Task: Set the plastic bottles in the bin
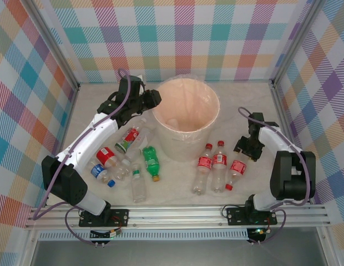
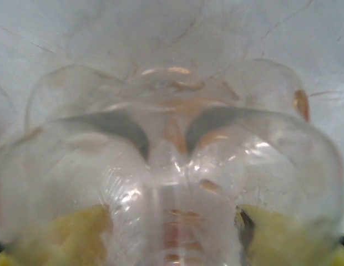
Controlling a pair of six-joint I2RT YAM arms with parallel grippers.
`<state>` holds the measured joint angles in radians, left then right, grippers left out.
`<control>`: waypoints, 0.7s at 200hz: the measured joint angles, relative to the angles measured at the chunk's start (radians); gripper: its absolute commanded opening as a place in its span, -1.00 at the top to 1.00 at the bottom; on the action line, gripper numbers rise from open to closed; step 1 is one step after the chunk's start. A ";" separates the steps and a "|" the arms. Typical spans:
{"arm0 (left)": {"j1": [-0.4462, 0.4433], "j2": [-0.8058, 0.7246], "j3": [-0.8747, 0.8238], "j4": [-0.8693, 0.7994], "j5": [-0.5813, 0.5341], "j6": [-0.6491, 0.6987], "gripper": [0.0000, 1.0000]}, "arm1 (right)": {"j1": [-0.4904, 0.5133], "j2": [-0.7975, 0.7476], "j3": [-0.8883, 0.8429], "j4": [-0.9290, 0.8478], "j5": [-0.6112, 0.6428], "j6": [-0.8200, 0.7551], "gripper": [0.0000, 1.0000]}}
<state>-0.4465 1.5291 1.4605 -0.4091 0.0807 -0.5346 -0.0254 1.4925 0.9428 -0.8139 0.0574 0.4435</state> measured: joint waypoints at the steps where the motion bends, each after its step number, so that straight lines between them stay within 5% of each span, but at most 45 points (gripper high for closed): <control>1: 0.000 0.000 0.000 0.000 0.000 0.000 0.34 | 0.000 -0.005 0.002 0.000 0.000 -0.001 -0.15; 91: 0.009 0.009 -0.010 0.069 0.016 0.087 0.39 | -0.001 -0.310 0.167 -0.018 0.040 -0.150 -0.01; 140: 0.011 0.010 -0.003 0.064 0.027 0.125 0.39 | -0.001 -0.380 0.402 -0.072 0.070 -0.188 0.05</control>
<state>-0.4351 1.5387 1.4574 -0.3454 0.1074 -0.4095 -0.0261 1.1130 1.3449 -0.8864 0.1276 0.2550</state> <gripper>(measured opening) 0.306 0.492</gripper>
